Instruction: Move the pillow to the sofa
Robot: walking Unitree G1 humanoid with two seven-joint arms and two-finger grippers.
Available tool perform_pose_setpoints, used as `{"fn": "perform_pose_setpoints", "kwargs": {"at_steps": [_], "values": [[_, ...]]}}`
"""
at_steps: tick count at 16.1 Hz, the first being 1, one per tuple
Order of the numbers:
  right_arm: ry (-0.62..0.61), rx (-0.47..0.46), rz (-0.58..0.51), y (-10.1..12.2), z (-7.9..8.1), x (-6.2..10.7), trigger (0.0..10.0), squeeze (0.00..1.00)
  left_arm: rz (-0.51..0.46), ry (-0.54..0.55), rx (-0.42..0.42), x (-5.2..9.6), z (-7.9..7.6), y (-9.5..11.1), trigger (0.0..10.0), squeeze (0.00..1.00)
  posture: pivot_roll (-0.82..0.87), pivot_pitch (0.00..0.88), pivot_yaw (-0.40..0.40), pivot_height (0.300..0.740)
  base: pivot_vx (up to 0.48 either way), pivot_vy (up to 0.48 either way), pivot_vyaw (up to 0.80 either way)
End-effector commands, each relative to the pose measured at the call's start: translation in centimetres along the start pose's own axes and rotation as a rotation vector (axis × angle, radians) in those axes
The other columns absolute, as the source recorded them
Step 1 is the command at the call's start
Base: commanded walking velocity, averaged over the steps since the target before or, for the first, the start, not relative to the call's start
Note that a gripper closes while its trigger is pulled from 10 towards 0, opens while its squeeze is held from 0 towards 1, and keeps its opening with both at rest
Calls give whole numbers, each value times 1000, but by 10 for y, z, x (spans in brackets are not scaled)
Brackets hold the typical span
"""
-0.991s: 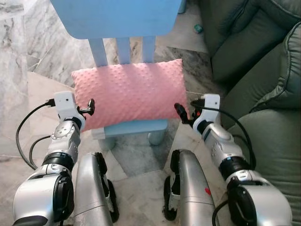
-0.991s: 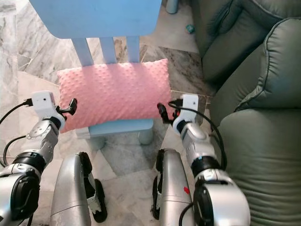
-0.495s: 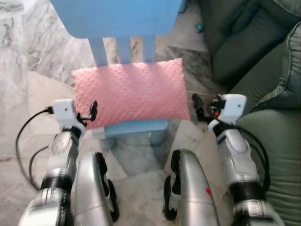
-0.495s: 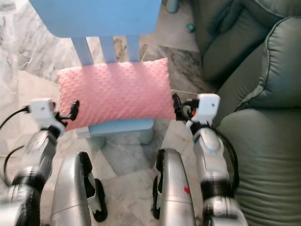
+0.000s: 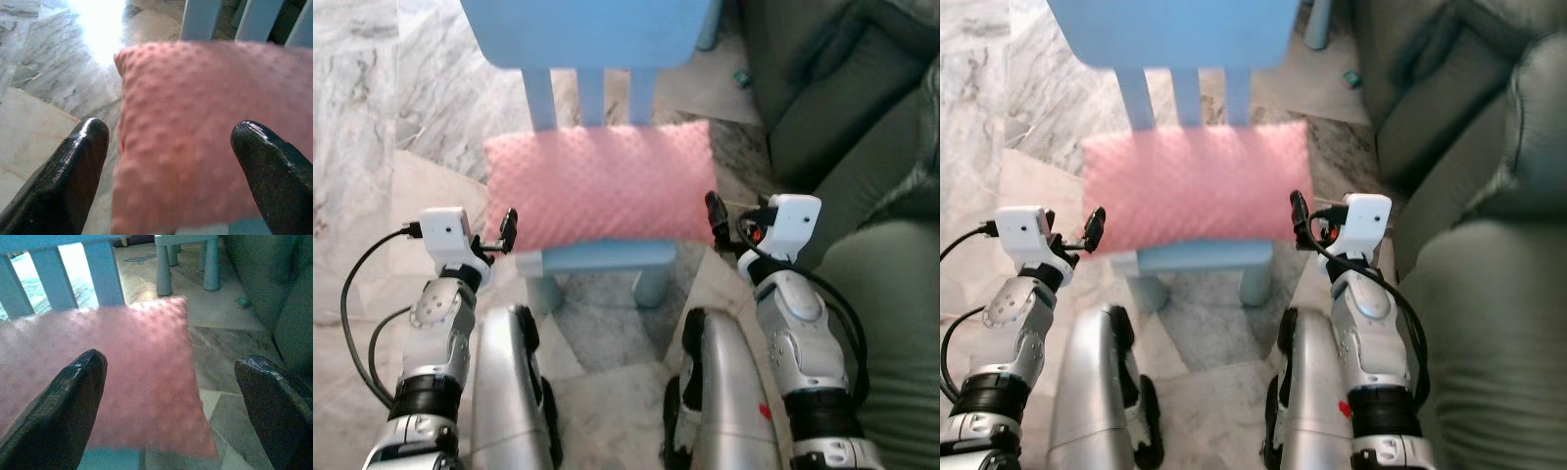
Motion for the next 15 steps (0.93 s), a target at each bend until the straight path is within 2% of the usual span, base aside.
{"fn": "perform_pose_setpoints", "kwargs": {"at_steps": [1, 3, 4, 5, 7, 9, 11, 13, 15], "values": [[-13, 0, 16, -4, -4, 6, 10000, 0, 33, 12, -11, 6, 4, -8, 10000, 0, -54, 289, -29, 453, 0, 0, 0], [-16, 3, 21, -4, -6, 7, 10000, 0, 42, 55, -40, 7, 13, -8, 10000, 0, -54, 291, -30, 453, 0, 0, 0], [-17, 11, 18, -2, -8, 5, 10000, 0, 81, 106, -25, 7, 22, -12, 10000, 0, -54, 292, -31, 453, 0, 0, 0], [-18, 14, 15, 0, -8, 4, 10000, 0, 75, 108, -39, 7, 23, -10, 10000, 0, -53, 293, -33, 453, 0, 0, 0], [-6, 16, 25, 0, -10, -1, 10000, 0, 55, 156, -65, 4, 34, -4, 10000, 0, -53, 293, -34, 453, 0, 0, 0], [40, -28, 53, 5, -9, -27, 10000, 0, 20, 214, -64, -16, 52, 19, 10000, 0, -44, 319, -39, 453, 0, 0, 0], [75, -94, 88, 7, -8, -40, 10000, 0, 43, 215, -21, -27, 54, 24, 10000, 0, -39, 345, -41, 453, 0, 0, 0], [165, -153, 140, 10, -1, -53, 10000, 0, 78, 222, 23, -36, 53, 26, 10000, 0, -35, 368, -45, 453, 0, 0, 0], [188, -86, 142, 15, 1, -60, 10000, 0, 87, 230, 34, -39, 52, 27, 10000, 0, -31, 392, -52, 453, 0, 0, 0]]}}
Point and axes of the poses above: a point about 5 cm out from each wrist's last joint towards the gripper, its own x axis pointing back from the gripper into the wrist, its own y axis along the axis of the wrist's last joint, z = x × y, the point moved 3 cm from there along -x, pointing out of the wrist towards the gripper, and after that the axes turned 11 degrees about -x, right-handed, at the moved point
